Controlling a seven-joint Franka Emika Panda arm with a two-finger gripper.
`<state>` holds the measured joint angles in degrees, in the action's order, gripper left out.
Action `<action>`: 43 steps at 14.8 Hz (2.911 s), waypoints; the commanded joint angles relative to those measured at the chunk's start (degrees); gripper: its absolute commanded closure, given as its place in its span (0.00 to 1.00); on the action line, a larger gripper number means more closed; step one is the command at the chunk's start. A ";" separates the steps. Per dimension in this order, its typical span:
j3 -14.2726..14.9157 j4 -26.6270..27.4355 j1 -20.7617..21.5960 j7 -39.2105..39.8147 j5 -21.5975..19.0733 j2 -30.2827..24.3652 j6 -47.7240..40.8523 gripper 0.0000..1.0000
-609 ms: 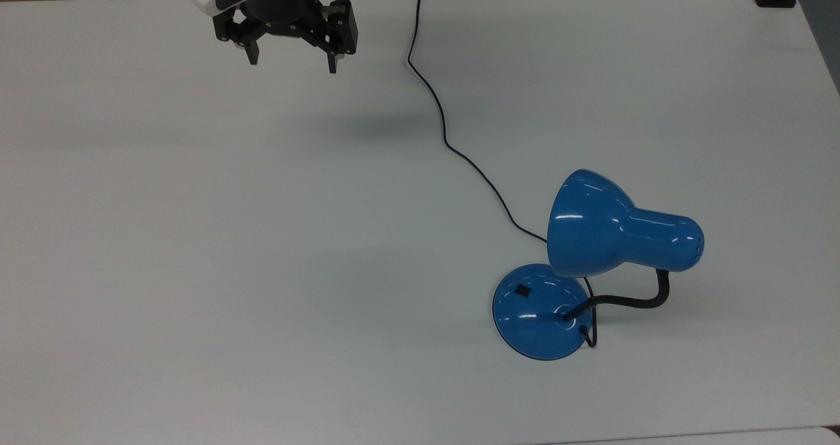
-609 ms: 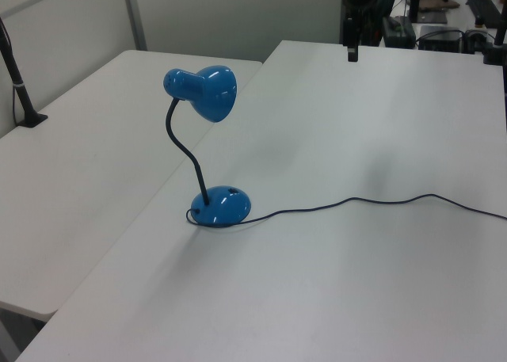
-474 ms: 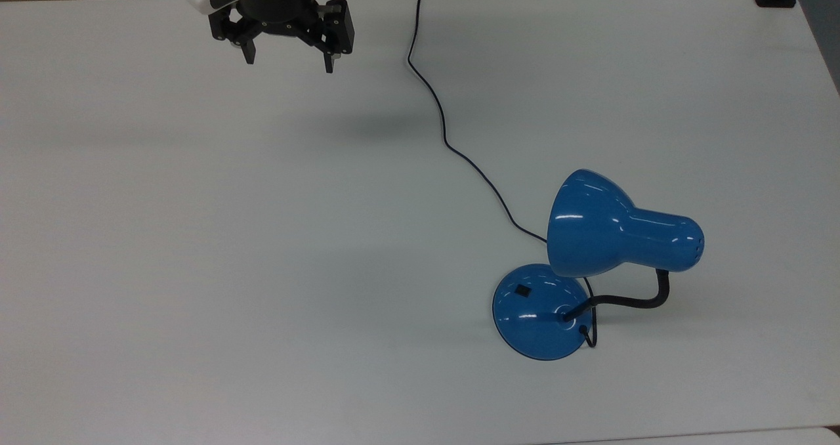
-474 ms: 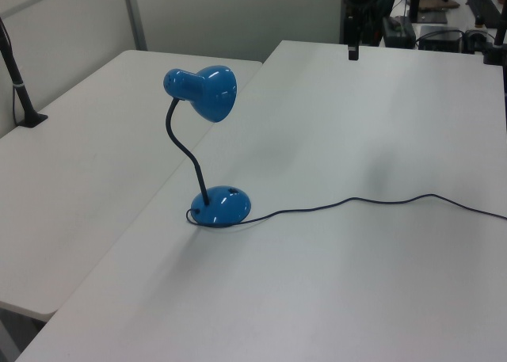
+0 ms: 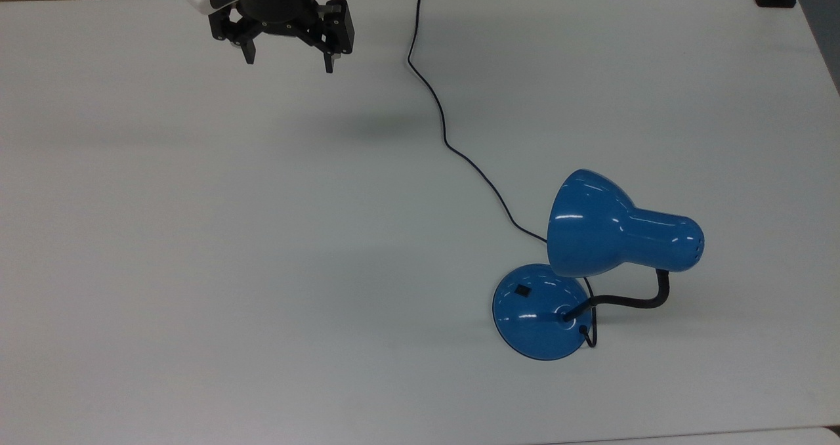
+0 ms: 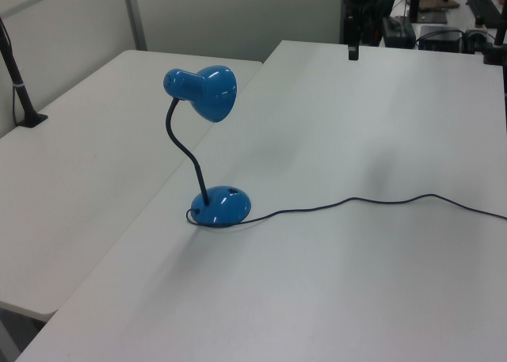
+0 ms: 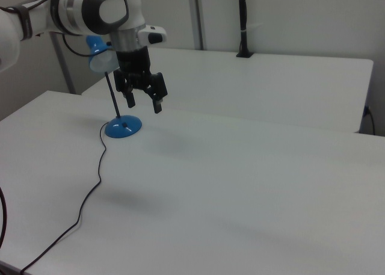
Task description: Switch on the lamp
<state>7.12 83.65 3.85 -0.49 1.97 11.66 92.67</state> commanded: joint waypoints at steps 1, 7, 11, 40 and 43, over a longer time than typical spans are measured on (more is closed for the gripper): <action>0.18 0.81 0.45 -0.48 0.40 -1.11 -0.64 0.00; 0.09 1.16 0.89 2.05 1.10 -0.06 -0.03 0.05; 0.00 1.07 0.89 17.43 -1.17 1.08 0.41 0.97; -0.61 -7.71 18.21 33.80 -17.17 30.70 50.07 1.00; -0.61 -9.38 18.21 33.80 -17.09 32.19 50.07 1.00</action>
<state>5.77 76.52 21.52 32.14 -13.55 41.94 141.73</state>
